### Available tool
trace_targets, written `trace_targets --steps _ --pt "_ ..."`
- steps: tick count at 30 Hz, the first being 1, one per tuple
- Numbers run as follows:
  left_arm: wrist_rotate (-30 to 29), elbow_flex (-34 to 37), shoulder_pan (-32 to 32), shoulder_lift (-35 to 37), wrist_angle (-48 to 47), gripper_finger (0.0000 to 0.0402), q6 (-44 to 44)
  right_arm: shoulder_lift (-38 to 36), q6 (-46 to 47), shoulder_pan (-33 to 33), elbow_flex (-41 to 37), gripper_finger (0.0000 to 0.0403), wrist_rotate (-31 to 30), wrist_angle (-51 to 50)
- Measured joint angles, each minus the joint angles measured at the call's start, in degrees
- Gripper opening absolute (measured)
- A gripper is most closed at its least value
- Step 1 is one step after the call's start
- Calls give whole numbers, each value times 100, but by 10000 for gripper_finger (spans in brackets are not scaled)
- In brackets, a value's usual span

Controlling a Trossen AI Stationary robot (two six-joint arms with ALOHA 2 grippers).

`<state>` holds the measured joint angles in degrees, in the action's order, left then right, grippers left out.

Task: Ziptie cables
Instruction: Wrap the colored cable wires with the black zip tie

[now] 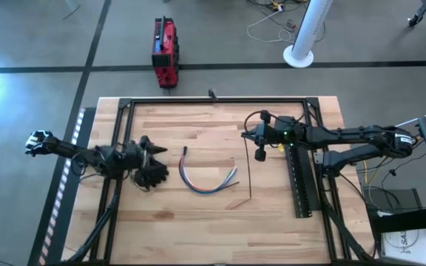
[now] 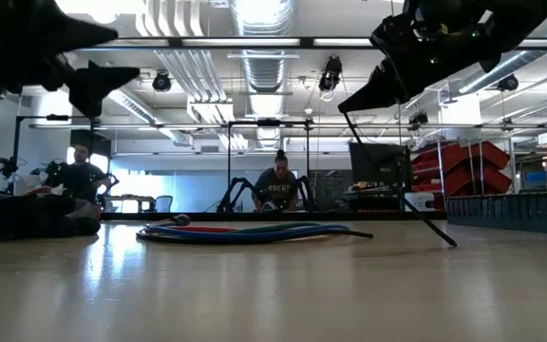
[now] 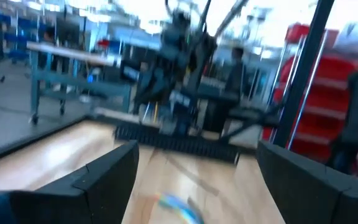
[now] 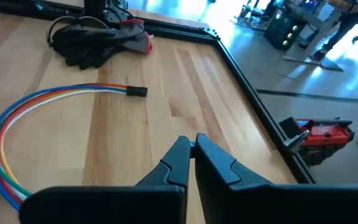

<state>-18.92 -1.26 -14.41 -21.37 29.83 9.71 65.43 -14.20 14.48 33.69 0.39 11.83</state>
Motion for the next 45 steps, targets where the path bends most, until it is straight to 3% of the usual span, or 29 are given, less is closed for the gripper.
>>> trace_targets --steps 4,9,21,32,42,45 --pt "-15 -2 2 -293 507 311 180 -106 0 0 2 1 -5 -208" --pt "485 -2 0 -1147 963 311 531 -397 19 0 2 1 -2 -501" --pt "439 -212 -37 -4393 3330 311 1045 -571 161 -170 -2 1 -39 -568" --pt "386 -2244 -271 -7282 3153 311 606 -575 227 -186 -7 1 -58 -520" --pt "-598 -3392 -303 -8799 2803 311 902 -575 227 -186 -9 1 -58 -598" --pt "-658 -3636 -313 -9177 2771 311 887 -575 227 -186 -9 1 -58 -605"
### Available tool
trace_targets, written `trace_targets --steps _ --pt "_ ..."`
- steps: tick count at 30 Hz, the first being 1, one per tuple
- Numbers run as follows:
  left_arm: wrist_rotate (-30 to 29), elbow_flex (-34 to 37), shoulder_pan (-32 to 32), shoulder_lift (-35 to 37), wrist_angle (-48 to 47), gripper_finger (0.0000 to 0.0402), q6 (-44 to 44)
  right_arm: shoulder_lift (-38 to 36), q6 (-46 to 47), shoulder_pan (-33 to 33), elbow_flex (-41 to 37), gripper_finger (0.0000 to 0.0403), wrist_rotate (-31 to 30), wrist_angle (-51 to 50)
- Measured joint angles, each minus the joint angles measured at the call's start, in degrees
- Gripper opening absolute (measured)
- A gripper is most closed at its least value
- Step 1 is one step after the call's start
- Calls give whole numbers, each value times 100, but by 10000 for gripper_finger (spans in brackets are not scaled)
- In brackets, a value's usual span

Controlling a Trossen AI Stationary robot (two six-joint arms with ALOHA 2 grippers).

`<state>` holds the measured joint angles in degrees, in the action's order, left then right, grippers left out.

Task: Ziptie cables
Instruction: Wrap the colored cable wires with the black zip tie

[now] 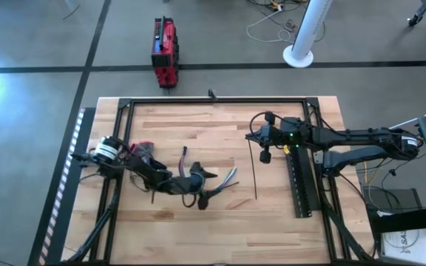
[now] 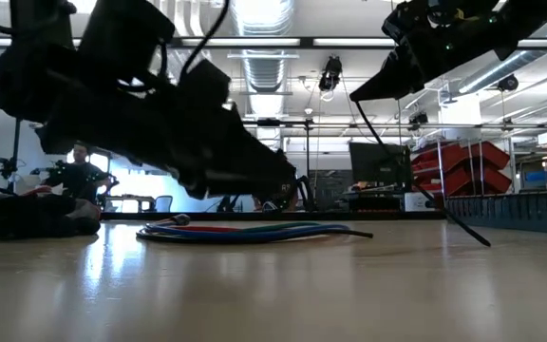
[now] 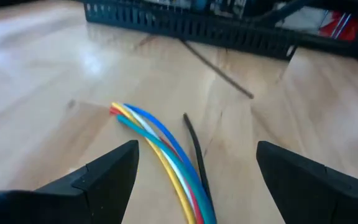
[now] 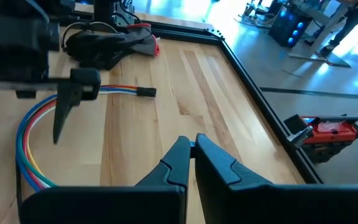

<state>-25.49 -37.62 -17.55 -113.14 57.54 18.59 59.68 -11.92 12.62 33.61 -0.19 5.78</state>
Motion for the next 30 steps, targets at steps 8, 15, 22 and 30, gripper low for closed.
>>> trace_targets --steps 8,15,22,30 --pt "-622 -818 -30 -850 -878 311 177 0 -4 0 0 1 2 -2" --pt "-1056 -1294 -41 -982 -2129 305 510 4 -4 0 -2 1 6 -9" --pt "-1084 -1323 -26 -996 -2197 196 490 7 -4 0 -2 1 7 0" --pt "-1133 -1314 -5 -1002 -2332 20 440 7 -10 0 -5 1 13 1"
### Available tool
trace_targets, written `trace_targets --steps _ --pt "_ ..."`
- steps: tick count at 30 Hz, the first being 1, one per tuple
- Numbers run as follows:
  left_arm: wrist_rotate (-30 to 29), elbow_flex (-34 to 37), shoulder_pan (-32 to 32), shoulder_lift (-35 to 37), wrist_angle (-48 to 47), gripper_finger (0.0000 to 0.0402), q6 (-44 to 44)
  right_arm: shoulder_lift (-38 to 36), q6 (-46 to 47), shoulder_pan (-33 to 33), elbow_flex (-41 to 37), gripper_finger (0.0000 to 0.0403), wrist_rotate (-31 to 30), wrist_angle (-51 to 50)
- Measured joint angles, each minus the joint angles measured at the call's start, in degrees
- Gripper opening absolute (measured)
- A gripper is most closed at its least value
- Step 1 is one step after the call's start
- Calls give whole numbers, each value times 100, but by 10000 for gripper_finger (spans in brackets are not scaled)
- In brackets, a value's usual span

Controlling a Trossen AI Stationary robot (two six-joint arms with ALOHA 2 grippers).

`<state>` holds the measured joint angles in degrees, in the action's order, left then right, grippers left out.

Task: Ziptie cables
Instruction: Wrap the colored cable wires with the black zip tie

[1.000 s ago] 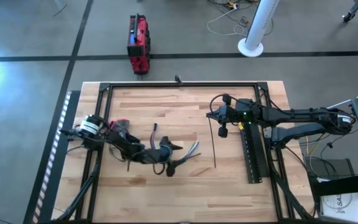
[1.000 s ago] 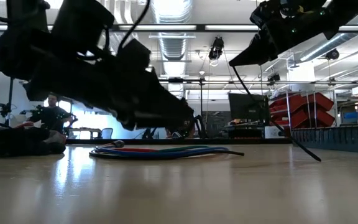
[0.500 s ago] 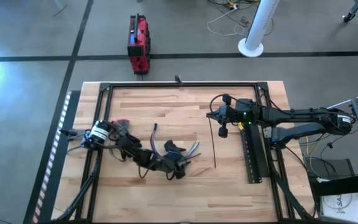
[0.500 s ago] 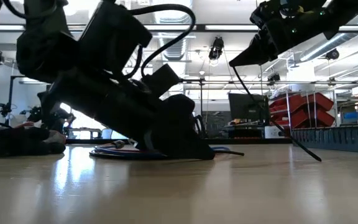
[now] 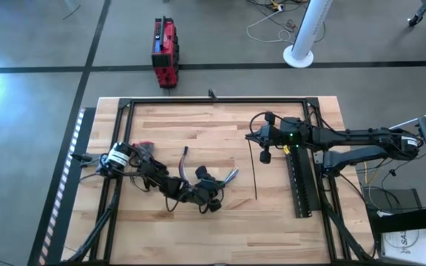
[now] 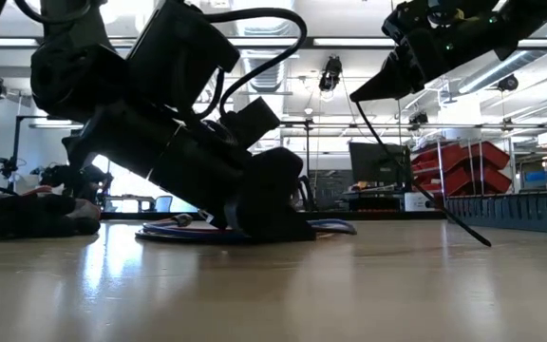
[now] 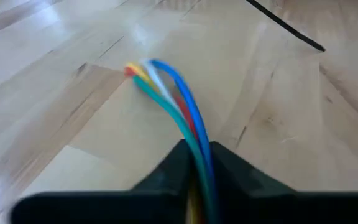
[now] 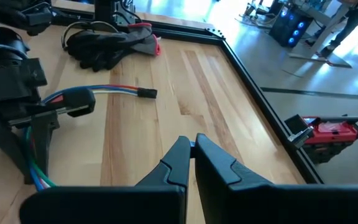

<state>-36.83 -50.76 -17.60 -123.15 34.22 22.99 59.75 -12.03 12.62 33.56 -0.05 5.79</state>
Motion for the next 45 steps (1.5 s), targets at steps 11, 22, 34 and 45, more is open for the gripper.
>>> trace_targets --steps 11,22,34,45 --pt "-28 23 34 130 17 8 -21 2 -3 0 -103 1 2 2" --pt "-117 65 55 1054 -480 6 -936 4 0 2 -146 1 -4 28" --pt "29 106 -48 1569 -393 5 -1460 78 -24 15 -325 1 -39 621" --pt "390 100 -57 1291 551 4 -1893 1252 550 166 -695 1 -225 2797"
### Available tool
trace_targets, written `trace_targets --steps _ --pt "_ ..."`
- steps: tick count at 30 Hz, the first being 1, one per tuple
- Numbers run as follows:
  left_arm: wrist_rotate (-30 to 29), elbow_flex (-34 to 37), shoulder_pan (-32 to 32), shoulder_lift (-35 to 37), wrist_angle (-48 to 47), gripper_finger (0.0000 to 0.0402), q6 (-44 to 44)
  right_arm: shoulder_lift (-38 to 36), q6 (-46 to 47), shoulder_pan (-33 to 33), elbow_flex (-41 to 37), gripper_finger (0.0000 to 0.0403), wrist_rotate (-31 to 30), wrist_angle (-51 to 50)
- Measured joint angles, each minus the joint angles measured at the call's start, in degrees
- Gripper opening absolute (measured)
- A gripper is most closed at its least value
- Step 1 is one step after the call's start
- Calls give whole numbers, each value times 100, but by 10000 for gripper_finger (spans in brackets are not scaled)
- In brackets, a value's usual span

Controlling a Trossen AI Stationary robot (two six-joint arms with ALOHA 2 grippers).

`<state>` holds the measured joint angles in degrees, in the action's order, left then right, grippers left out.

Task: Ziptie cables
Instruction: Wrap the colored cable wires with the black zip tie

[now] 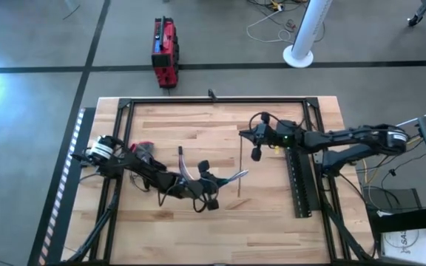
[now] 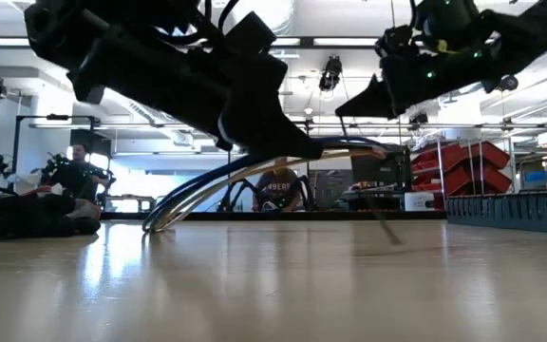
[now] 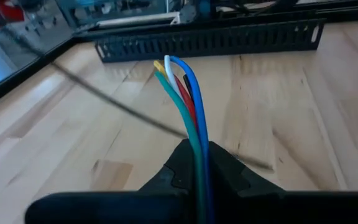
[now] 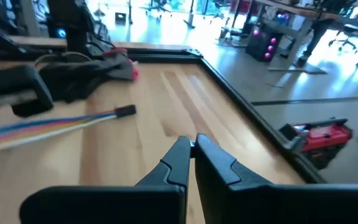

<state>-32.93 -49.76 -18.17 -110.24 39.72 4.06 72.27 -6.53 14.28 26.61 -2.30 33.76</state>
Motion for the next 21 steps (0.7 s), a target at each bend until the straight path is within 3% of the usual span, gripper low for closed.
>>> trace_targets --steps 13,18,21 --pt "159 -37 433 -875 737 17 -359 2107 1091 -74 -2 1 1277 2351" --pt "664 -359 506 -1098 638 16 -504 2665 1196 -101 53 1 1278 2643" --pt "673 -513 498 -1145 83 16 -592 2729 1176 -97 79 1 1272 2656"
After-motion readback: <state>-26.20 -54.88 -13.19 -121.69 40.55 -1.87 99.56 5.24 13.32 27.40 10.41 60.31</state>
